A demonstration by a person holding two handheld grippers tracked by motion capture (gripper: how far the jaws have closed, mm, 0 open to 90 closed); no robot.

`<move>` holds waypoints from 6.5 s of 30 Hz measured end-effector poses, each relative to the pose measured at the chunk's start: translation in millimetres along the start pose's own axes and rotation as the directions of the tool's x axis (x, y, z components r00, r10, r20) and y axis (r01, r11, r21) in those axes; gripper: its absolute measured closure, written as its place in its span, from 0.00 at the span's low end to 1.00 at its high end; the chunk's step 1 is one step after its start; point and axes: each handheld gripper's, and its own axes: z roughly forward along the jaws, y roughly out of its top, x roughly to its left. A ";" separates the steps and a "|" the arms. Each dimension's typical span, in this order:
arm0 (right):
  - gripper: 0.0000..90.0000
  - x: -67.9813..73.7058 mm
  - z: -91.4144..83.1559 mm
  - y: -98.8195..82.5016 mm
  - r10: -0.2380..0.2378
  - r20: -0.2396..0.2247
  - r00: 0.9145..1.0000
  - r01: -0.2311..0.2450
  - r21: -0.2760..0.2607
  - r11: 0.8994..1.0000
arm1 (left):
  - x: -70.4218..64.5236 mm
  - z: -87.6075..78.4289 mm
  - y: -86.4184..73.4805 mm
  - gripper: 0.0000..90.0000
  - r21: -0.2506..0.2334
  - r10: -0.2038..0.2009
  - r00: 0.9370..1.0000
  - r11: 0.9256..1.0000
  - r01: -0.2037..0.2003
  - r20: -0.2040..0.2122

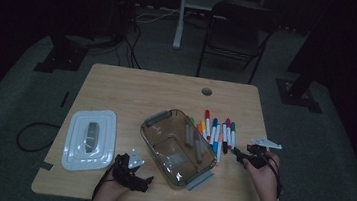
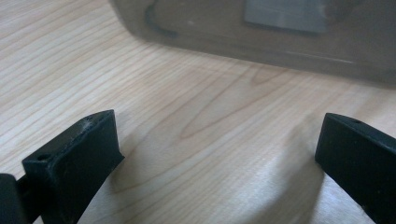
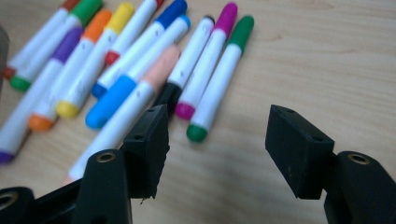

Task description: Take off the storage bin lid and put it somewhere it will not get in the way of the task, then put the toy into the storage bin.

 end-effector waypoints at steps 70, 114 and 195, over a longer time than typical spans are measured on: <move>0.85 25.4 -13.6 85.2 0.092 -0.026 0.995 -0.090 0.087 0.992 | 2.6 0.5 0.1 0.01 -0.002 -0.002 1.000 1.000 0.002 0.001; 0.85 221.9 -16.4 105.3 -0.147 -0.451 0.880 0.244 0.164 0.956 | 2.7 0.4 0.2 0.01 -0.002 -0.002 1.000 1.000 0.002 0.001; 0.49 139.0 -42.3 109.9 -0.254 -0.391 0.885 0.252 -0.058 0.966 | 2.8 0.4 0.2 0.01 -0.001 -0.002 1.000 1.000 0.002 0.000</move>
